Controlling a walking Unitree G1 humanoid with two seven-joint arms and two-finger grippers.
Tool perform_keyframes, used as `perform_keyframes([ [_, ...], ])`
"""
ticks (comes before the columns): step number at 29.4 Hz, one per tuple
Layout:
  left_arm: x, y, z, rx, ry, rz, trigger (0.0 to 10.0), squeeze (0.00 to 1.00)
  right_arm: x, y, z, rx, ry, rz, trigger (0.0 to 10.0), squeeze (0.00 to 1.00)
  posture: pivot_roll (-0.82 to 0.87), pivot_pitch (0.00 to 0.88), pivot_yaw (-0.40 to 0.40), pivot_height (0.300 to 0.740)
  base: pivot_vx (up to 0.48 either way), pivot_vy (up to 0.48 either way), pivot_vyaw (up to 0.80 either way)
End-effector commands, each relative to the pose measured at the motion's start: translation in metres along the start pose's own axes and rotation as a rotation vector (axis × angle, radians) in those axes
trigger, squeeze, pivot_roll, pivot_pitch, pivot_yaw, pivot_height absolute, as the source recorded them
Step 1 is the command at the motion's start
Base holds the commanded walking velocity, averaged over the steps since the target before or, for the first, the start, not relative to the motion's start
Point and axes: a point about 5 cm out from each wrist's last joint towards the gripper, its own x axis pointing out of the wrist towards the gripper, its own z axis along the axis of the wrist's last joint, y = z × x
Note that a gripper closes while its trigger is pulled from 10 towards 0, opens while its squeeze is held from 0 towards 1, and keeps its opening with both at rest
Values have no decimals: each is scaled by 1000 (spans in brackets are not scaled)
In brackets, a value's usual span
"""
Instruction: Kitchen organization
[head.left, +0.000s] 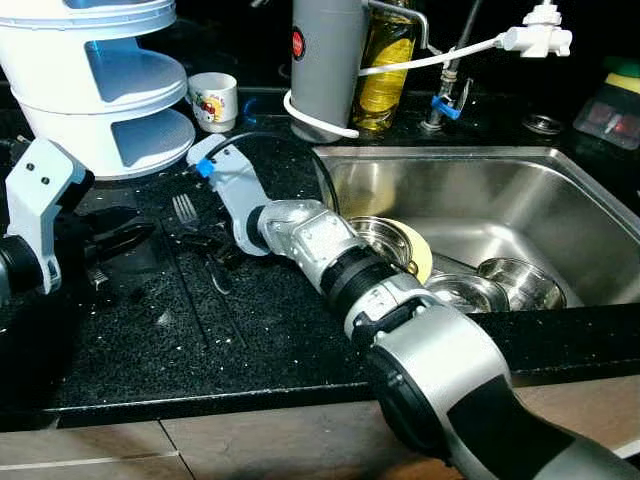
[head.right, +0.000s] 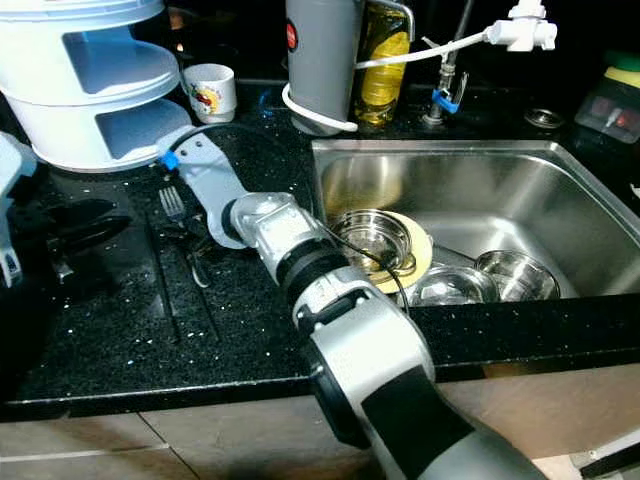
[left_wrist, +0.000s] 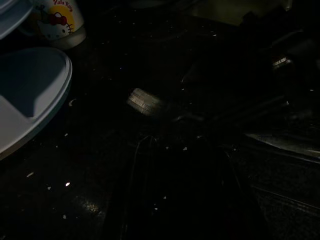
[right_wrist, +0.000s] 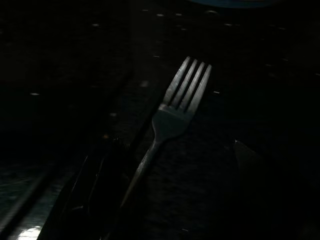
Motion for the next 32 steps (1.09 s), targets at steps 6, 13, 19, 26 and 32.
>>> perform_keyframes([
  [6, -2, 1, 0, 16, 18, -13, 10000, 0, -3, -14, -31, 27, 107, -62, 10000, 0, 75, 196, -42, 740, 0, 0, 0],
  [13, -1, 1, 0, 14, 18, -17, 10000, 0, -10, -29, -38, 14, 126, -122, 10000, 0, 73, 203, -39, 740, 0, 0, 0],
  [19, -1, 1, 0, 16, 23, -18, 10000, 0, -12, -31, -41, 2, 166, -92, 10000, 0, 71, 208, -35, 740, 0, 0, 0],
  [26, 0, 1, 0, 21, 28, -16, 10000, 0, -9, -18, -53, -36, 263, 16, 10000, 0, 72, 209, -35, 740, 0, 0, 0],
  [32, 0, 2, 0, 22, 28, -14, 10000, 0, -5, -10, -53, -45, 274, 54, 10000, 0, 74, 212, -37, 740, 0, 0, 0],
])
